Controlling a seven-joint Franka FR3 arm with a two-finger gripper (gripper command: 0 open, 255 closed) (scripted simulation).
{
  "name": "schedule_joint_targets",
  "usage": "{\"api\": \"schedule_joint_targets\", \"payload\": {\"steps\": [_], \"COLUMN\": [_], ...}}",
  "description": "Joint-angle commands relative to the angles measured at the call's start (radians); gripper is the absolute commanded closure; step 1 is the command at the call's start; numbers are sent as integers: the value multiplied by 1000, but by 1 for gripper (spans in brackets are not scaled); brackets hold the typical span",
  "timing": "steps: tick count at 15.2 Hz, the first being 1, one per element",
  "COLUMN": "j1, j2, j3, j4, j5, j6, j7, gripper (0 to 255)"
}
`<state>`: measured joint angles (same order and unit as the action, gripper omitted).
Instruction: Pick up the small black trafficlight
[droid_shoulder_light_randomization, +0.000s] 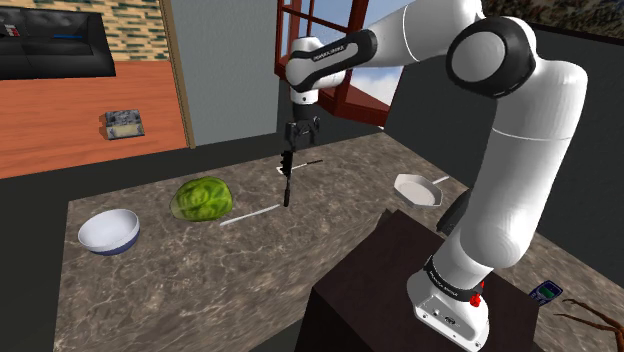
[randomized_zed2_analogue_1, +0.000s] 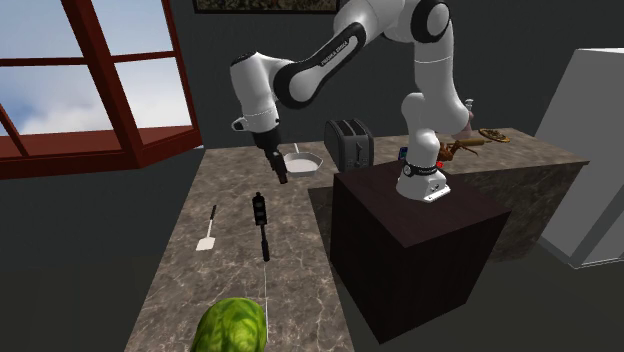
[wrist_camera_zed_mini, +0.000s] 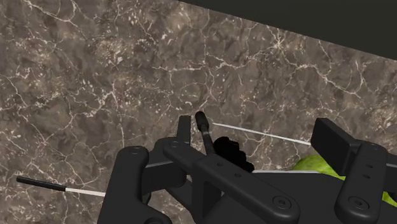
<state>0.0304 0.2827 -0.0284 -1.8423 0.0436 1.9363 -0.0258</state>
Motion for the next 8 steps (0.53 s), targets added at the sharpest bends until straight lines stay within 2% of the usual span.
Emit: {"api": "schedule_joint_targets", "payload": {"steps": [1, 5, 8], "j1": [0, -1, -1], "j2": [86, 258, 276], "j3": [3, 8, 9], "j4": [86, 283, 269], "j5": [1, -1, 0], "j6": [-4, -33, -1], "j7": [-9, -24, -25], "gripper": [0, 0, 0]}}
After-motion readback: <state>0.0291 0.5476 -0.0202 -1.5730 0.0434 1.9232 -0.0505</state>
